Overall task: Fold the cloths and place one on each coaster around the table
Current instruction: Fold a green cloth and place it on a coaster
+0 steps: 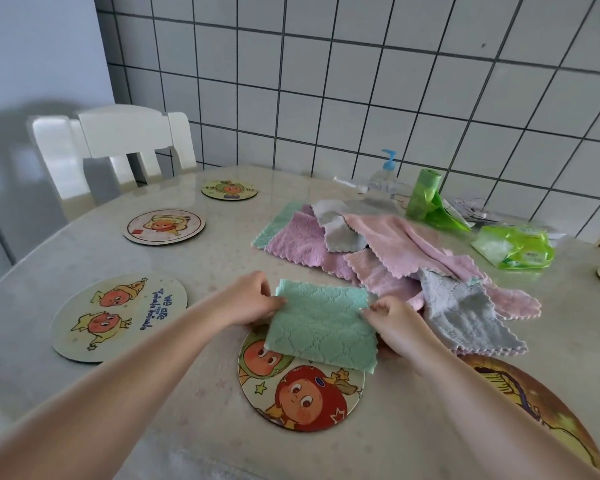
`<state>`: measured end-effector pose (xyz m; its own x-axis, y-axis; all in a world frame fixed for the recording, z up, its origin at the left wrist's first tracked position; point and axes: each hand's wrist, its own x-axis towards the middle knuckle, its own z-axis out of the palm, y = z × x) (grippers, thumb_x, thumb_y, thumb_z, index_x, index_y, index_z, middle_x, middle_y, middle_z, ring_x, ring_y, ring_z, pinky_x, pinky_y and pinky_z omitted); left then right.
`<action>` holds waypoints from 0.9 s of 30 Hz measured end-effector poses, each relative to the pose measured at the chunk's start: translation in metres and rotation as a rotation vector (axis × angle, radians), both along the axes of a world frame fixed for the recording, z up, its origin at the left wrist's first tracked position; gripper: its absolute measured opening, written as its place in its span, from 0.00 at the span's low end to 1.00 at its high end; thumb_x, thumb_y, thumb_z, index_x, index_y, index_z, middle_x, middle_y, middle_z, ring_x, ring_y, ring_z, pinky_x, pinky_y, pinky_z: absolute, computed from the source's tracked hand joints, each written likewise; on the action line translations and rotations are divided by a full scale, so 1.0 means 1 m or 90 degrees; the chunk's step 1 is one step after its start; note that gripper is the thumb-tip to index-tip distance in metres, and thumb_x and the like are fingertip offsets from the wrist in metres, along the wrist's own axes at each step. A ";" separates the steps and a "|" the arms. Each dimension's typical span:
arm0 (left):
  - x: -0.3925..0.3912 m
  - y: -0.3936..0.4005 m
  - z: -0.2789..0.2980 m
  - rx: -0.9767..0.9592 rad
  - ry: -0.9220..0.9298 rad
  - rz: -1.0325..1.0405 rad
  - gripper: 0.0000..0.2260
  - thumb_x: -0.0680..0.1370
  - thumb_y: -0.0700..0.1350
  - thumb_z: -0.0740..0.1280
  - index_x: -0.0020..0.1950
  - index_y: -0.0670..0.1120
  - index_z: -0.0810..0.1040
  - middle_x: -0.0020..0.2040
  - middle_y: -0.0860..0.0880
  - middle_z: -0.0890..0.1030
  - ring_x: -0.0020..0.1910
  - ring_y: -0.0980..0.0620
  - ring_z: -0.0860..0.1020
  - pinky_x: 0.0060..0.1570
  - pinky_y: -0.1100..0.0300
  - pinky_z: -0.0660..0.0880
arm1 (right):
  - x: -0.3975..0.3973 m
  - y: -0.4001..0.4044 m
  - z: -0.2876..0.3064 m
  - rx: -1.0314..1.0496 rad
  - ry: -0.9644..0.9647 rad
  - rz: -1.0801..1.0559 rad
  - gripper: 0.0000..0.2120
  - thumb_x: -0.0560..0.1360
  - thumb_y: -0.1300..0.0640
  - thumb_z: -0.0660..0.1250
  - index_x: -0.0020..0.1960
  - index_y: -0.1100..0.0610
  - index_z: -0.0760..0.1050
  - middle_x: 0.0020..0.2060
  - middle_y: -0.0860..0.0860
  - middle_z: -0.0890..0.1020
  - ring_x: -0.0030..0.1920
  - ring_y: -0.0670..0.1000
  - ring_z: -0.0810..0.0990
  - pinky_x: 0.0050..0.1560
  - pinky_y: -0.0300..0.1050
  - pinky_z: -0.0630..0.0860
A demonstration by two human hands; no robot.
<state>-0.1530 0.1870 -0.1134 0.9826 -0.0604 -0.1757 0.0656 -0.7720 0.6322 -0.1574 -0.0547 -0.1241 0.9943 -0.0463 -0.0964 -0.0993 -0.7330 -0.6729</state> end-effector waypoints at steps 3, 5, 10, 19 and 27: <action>-0.005 -0.004 0.000 0.056 -0.214 -0.014 0.08 0.77 0.54 0.63 0.47 0.50 0.72 0.45 0.53 0.76 0.40 0.57 0.74 0.42 0.62 0.72 | -0.005 0.002 0.006 -0.046 -0.149 -0.002 0.11 0.76 0.46 0.61 0.56 0.50 0.71 0.49 0.46 0.77 0.44 0.44 0.77 0.45 0.43 0.74; -0.006 -0.018 0.006 0.037 -0.268 -0.090 0.09 0.78 0.51 0.61 0.55 0.49 0.76 0.55 0.53 0.76 0.52 0.57 0.75 0.53 0.63 0.71 | -0.003 0.014 0.011 -0.055 -0.185 0.054 0.15 0.77 0.48 0.60 0.62 0.51 0.71 0.58 0.48 0.76 0.53 0.46 0.76 0.54 0.43 0.73; 0.000 -0.056 0.002 0.132 -0.155 -0.184 0.14 0.79 0.40 0.54 0.62 0.41 0.73 0.62 0.43 0.73 0.64 0.43 0.70 0.65 0.50 0.65 | 0.014 0.058 0.003 -0.231 -0.046 0.178 0.18 0.78 0.52 0.54 0.67 0.48 0.67 0.70 0.51 0.66 0.71 0.54 0.62 0.70 0.61 0.59; -0.021 -0.040 -0.029 0.285 -0.110 -0.126 0.27 0.80 0.58 0.45 0.77 0.50 0.45 0.77 0.51 0.44 0.75 0.53 0.41 0.72 0.42 0.40 | -0.001 0.042 -0.018 -0.357 -0.006 0.174 0.31 0.77 0.36 0.43 0.76 0.46 0.41 0.76 0.48 0.42 0.75 0.49 0.40 0.73 0.61 0.42; -0.033 -0.027 -0.029 0.276 -0.112 -0.063 0.31 0.78 0.63 0.45 0.76 0.50 0.45 0.77 0.48 0.48 0.76 0.50 0.45 0.73 0.43 0.41 | -0.015 0.020 -0.019 -0.342 -0.065 0.122 0.34 0.75 0.33 0.43 0.76 0.48 0.45 0.76 0.48 0.50 0.76 0.50 0.48 0.74 0.55 0.46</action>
<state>-0.1862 0.1598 -0.1426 0.9929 -0.1127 -0.0371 -0.1002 -0.9640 0.2461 -0.1719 -0.0351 -0.1435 0.9928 0.1193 -0.0119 0.1145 -0.9728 -0.2011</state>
